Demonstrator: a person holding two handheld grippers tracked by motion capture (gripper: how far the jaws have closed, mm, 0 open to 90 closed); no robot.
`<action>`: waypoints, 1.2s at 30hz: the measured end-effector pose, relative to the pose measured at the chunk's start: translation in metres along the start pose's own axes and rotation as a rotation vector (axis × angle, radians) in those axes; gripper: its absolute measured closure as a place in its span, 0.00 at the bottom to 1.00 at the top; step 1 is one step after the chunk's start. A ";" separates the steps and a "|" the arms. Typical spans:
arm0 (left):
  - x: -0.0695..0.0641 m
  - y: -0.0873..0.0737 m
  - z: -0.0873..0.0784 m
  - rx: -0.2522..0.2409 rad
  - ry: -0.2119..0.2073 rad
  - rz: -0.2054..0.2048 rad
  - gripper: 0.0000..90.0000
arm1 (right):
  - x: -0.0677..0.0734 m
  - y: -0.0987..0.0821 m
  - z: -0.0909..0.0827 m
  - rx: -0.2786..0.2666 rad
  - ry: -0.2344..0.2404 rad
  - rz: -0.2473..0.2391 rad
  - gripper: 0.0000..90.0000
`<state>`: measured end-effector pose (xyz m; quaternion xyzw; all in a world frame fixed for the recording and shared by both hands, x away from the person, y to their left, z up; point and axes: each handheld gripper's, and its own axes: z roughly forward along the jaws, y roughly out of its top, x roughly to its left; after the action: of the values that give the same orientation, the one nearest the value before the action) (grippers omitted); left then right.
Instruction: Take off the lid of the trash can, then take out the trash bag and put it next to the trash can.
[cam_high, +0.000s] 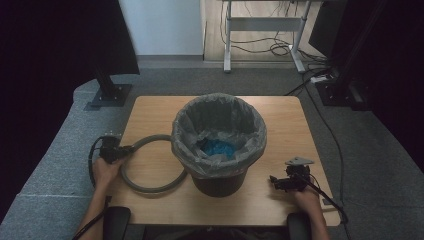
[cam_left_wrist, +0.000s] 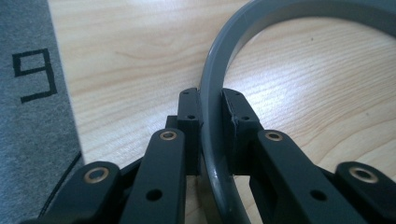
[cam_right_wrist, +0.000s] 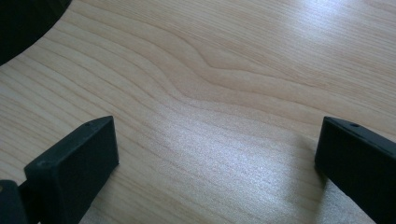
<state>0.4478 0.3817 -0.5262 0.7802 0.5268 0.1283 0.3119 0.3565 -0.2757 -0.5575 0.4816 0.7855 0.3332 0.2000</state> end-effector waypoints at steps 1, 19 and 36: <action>-0.001 0.000 0.001 0.010 0.008 0.014 0.87 | 0.000 0.000 0.000 0.000 0.000 0.000 0.00; -0.018 -0.012 0.017 -0.062 0.006 0.166 0.23 | 0.000 0.000 0.000 0.000 0.000 0.001 0.00; -0.019 -0.009 0.021 -0.027 0.032 0.140 0.02 | 0.000 0.000 0.000 0.000 0.001 -0.001 0.00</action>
<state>0.4447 0.3589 -0.5457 0.8086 0.4742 0.1691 0.3045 0.3562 -0.2757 -0.5575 0.4811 0.7858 0.3334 0.1996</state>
